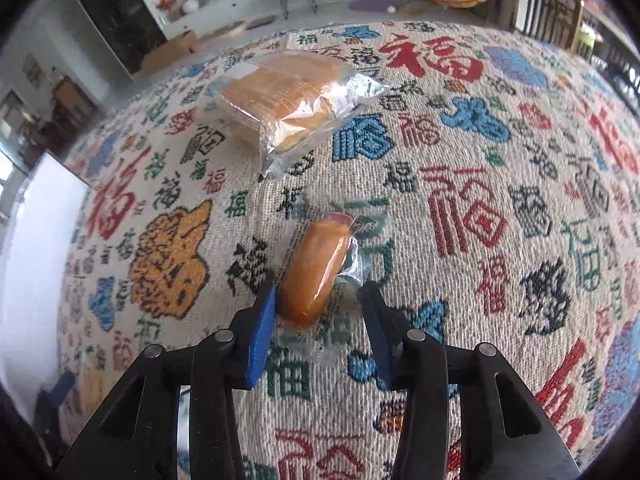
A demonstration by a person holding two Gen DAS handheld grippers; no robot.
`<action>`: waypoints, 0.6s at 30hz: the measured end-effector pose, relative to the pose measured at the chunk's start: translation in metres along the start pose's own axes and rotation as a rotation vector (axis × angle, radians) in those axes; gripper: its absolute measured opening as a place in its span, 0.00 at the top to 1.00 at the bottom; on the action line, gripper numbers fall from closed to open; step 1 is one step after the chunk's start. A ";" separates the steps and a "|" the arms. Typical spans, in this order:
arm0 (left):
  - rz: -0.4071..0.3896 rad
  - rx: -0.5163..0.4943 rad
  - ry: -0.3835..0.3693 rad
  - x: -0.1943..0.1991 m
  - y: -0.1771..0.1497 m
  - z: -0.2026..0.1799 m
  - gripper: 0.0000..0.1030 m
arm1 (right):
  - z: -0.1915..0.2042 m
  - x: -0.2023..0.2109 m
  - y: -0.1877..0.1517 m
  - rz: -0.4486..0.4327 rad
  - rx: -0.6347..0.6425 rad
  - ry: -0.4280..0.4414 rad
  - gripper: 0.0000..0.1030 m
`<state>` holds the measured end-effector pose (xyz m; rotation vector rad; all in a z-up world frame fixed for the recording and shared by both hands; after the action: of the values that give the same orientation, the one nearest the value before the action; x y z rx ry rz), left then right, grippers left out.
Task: Organize snacks
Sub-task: 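Lower the open right tool over the orange sausage, then close the right tool on the orange sausage while the left tool holds the bread bar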
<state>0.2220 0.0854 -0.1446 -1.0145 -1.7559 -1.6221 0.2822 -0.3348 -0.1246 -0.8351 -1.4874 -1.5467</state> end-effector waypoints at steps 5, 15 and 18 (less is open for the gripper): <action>0.000 0.000 0.000 0.000 0.000 0.000 0.00 | -0.023 0.020 -0.028 0.066 -0.002 0.126 0.57; 0.000 0.000 0.001 0.000 0.000 0.000 0.00 | -0.095 0.065 -0.099 -0.049 0.129 0.039 0.38; 0.000 0.000 0.000 0.000 0.000 0.000 0.00 | -0.096 0.074 -0.096 -0.145 0.076 0.046 0.35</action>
<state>0.2220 0.0854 -0.1447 -1.0144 -1.7564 -1.6222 0.1701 -0.4405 -0.1105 -0.6563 -1.5920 -1.5932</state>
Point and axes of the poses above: each gripper's, at about its wrist camera, not at the fingertips, and x roughly against the way its jaws point, z to its left, y to its top, the point moved 10 cm from there along -x, roughly the way its jaws point, and after that the axes turned 9 degrees about -y, right-handed, at the moved point
